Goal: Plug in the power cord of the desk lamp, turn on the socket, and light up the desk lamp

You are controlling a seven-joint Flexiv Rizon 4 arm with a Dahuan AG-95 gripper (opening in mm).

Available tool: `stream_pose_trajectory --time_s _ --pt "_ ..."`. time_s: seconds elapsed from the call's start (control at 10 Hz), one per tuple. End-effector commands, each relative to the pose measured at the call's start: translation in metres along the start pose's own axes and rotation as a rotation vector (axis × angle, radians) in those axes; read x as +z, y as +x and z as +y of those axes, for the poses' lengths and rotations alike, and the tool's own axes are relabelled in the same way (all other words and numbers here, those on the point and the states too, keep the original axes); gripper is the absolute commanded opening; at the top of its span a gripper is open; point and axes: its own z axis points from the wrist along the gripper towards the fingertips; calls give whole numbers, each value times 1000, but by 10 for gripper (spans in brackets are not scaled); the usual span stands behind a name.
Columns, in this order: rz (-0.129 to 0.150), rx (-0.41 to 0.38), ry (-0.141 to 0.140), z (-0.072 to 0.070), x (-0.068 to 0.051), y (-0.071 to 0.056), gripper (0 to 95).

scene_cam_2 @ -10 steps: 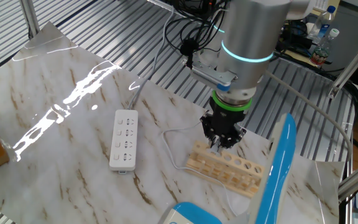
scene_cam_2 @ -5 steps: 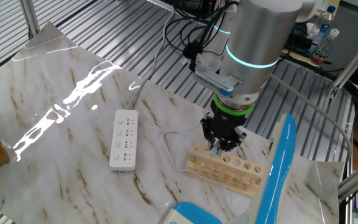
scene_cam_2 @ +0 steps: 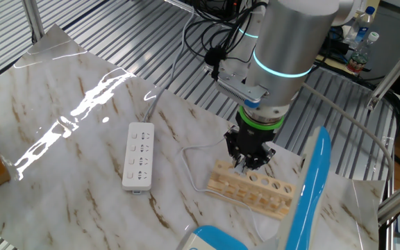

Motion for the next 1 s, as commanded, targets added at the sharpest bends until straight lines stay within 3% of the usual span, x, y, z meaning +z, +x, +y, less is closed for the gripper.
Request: stream_pose_trajectory --time_s 0.1,0.3,0.4,0.7,0.8,1.0 --pt "-7 1 -2 1 0 0 0" --pt "-7 11 0 3 2 1 0" --pt "-7 20 -1 4 1 2 190" --pt "-8 35 -2 6 1 3 190" --pt "-9 36 -3 6 2 3 380" --pt "-17 40 -7 7 3 4 380"
